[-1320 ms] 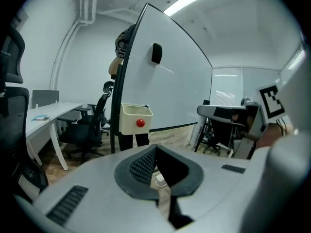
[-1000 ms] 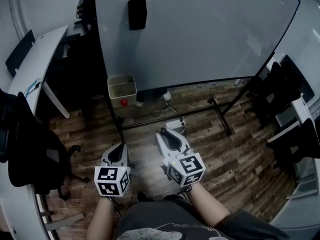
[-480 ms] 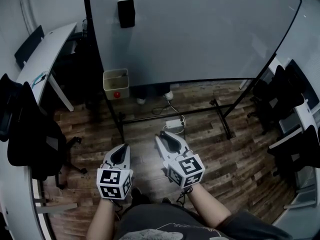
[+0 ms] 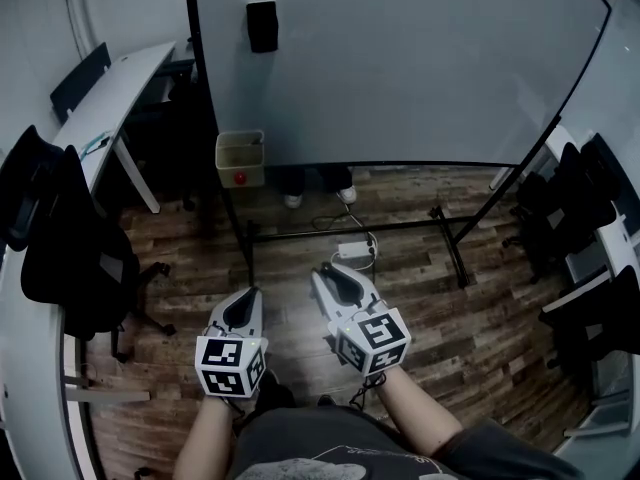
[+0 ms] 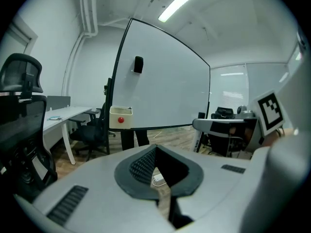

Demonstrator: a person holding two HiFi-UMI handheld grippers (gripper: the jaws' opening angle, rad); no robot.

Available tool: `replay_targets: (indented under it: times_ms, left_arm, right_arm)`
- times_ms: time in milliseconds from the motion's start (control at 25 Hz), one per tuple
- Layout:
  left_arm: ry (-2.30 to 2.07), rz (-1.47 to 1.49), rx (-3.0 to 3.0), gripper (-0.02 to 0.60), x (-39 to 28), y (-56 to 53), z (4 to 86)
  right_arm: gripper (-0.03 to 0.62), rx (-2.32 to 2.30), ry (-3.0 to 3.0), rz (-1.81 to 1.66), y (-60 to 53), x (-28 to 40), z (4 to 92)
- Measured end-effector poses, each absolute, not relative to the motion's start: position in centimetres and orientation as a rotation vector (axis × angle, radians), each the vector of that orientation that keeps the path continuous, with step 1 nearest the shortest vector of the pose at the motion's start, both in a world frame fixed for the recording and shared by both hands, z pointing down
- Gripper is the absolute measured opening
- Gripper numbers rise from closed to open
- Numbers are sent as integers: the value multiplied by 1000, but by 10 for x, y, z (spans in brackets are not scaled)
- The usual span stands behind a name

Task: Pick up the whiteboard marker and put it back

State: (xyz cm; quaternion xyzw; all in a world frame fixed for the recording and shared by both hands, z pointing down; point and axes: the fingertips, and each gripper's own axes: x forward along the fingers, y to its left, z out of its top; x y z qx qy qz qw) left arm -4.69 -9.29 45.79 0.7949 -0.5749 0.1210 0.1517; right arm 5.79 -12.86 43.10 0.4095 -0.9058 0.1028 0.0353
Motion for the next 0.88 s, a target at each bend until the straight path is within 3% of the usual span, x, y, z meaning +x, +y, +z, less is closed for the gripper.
replay_targets:
  times_ms: [880]
  left_arm:
    - [-1534, 319, 2415, 12, -76, -173, 443]
  right_arm:
    - [86, 1404, -2741, 259, -200, 21, 415]
